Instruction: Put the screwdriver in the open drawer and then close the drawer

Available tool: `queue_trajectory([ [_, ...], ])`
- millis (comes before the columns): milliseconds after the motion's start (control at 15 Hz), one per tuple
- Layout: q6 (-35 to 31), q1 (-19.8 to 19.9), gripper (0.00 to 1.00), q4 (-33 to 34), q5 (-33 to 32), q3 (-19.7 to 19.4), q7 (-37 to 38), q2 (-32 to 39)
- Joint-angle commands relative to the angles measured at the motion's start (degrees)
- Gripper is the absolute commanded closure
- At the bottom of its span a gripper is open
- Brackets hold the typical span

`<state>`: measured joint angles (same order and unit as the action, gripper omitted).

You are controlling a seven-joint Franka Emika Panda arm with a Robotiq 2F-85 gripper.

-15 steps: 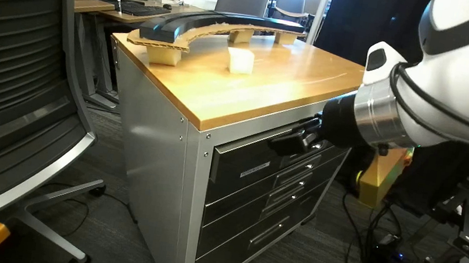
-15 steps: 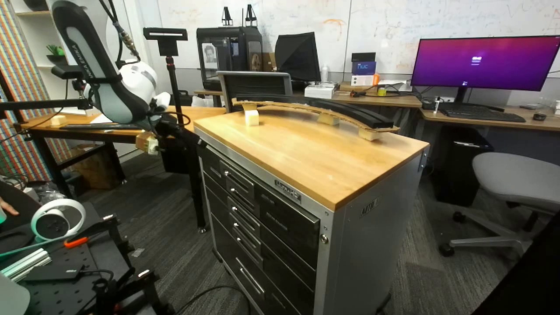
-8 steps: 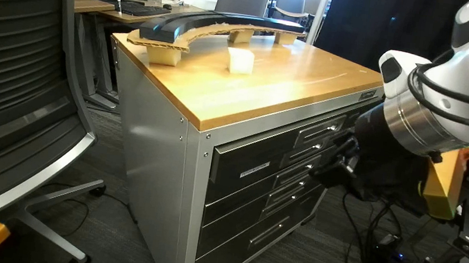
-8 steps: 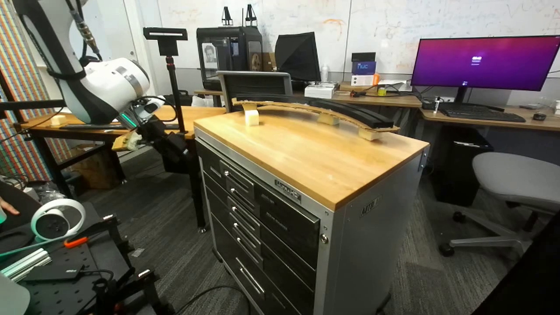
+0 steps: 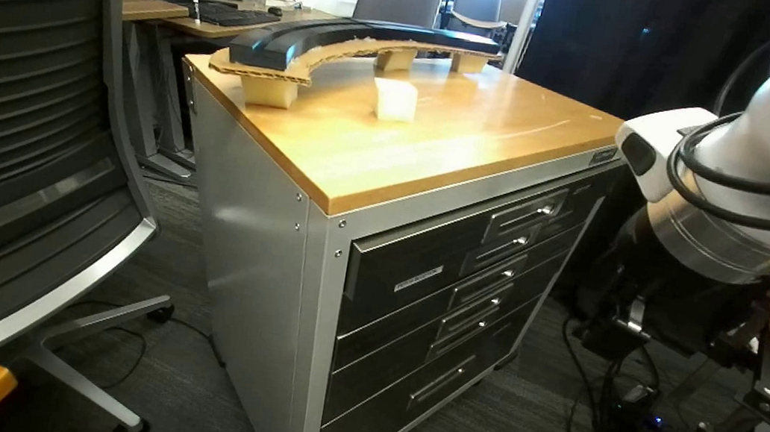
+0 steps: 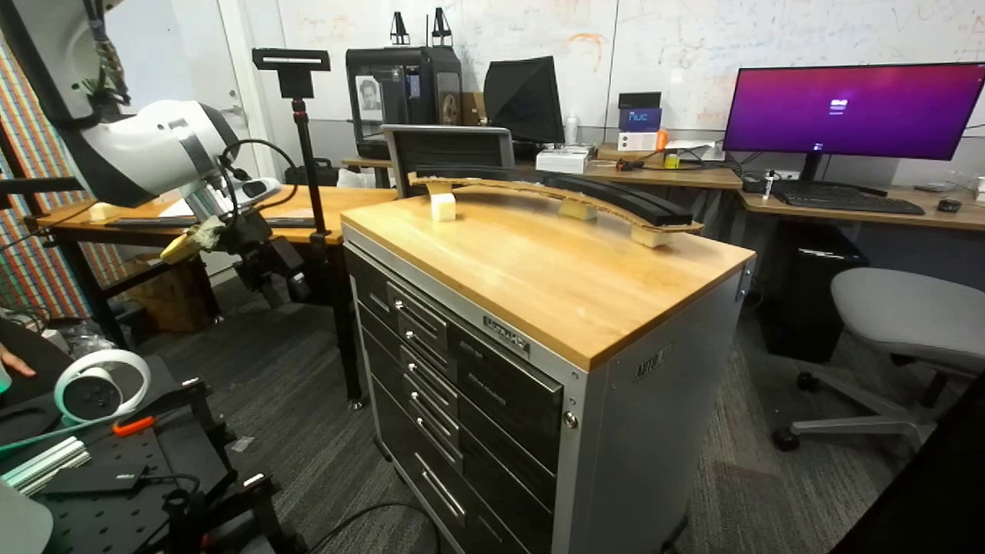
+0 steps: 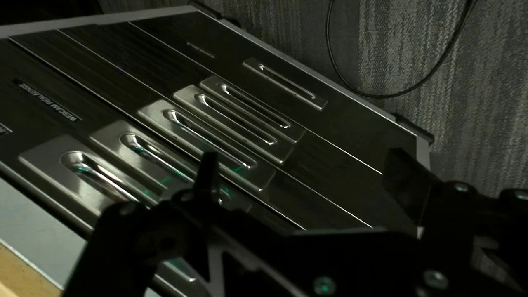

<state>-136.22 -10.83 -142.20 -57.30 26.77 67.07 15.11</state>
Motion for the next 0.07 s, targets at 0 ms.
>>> queue_trajectory([
  [0,-0.9,-4.7,0.00,-0.2,1.2,-4.9,-0.8,-0.5],
])
